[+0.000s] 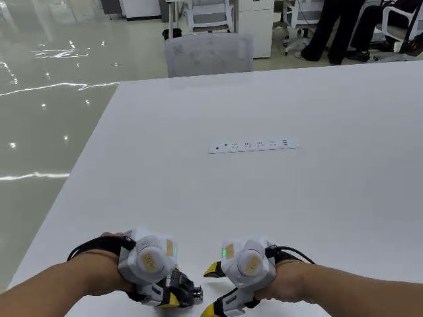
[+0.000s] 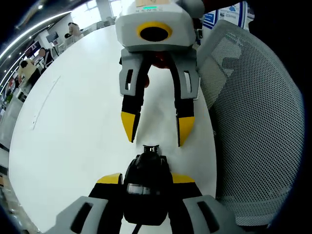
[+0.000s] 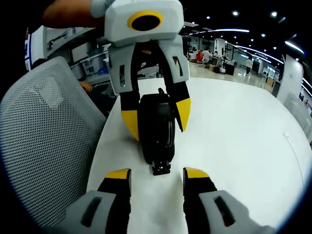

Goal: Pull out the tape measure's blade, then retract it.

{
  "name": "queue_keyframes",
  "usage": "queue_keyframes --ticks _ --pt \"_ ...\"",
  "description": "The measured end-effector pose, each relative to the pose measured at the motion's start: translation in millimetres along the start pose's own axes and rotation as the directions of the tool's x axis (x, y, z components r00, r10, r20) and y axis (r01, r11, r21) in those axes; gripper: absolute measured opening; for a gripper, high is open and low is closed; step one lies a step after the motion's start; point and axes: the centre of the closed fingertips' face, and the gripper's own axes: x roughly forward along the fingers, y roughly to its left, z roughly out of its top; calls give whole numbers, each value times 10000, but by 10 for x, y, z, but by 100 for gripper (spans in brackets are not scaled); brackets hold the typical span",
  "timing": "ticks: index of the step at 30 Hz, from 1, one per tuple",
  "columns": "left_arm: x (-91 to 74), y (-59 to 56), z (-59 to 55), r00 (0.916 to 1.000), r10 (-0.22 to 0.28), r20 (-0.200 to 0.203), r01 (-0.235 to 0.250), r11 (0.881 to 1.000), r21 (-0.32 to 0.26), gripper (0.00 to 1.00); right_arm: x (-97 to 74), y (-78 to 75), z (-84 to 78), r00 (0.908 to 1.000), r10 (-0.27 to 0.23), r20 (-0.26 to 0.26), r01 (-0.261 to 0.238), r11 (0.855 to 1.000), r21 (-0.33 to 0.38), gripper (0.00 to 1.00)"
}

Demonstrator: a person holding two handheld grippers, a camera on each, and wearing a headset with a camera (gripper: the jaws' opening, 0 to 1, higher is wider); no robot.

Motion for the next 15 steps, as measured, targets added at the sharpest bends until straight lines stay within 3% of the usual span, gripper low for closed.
queue_keyframes --ticks 3,8,15 --pt "2 5 -3 10000 9 6 -9 10000 15 32 48 -44 5 9999 -149 -9 149 9999 -1 36" --pt "6 9 2 10000 -64 37 64 10000 -14 32 94 -64 -48 9990 -234 -378 222 9993 -310 15" --pt "12 11 3 9999 -161 51 161 9999 -16 32 165 -47 10 9989 -103 -467 83 9990 -432 15"
